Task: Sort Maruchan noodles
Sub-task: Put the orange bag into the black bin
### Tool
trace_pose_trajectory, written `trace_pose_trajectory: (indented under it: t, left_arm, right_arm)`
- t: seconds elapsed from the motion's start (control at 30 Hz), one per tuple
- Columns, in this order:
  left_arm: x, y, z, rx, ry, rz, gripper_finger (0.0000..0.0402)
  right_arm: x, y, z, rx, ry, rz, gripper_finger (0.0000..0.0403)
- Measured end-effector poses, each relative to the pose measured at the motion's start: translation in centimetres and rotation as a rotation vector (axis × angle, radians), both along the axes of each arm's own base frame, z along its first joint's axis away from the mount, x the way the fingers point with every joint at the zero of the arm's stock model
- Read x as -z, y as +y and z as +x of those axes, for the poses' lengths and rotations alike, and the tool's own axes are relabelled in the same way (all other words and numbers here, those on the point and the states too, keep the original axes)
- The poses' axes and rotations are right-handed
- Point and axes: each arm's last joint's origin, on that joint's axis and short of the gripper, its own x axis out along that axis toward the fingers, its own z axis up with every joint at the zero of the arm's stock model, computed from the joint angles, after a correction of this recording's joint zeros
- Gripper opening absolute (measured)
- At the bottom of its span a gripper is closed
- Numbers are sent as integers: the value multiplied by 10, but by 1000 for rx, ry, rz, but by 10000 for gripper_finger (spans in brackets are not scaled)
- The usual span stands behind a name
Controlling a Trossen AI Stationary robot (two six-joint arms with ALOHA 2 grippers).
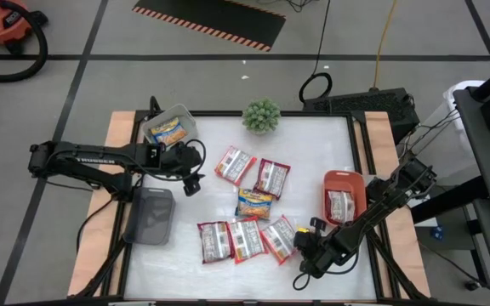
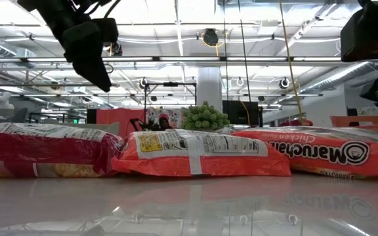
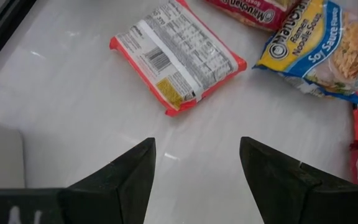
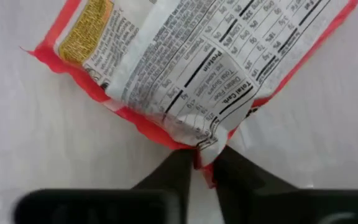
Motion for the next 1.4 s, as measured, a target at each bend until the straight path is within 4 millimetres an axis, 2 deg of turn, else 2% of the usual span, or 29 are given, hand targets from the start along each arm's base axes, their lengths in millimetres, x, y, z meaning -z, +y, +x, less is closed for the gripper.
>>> trace_pose_trajectory:
  t: [0.1, 0.2, 0.43, 0.73, 1.07, 1.4]
  left_arm:
    - [0, 0, 0, 0, -4, 1, 239]
    - [0, 0, 1, 9, -5, 7, 239]
    - [-7, -1, 8, 56, -93, 49, 239]
    - [-13, -21, 15, 241, -156, 134, 239]
    - [-26, -49, 24, 435, -312, 259, 239]
    - [-36, -75, 23, 463, -366, 495, 240]
  right_arm:
    - [0, 0, 0, -5, -2, -4, 7]
    - [-6, -2, 1, 8, -19, 12, 11]
    - [-43, -15, 9, -11, -250, -19, 2]
    - [-89, -39, 19, 38, -543, -157, 1]
    - [-124, -77, 43, 87, -749, -243, 0]
    - [-146, -119, 52, 154, -840, -281, 0]
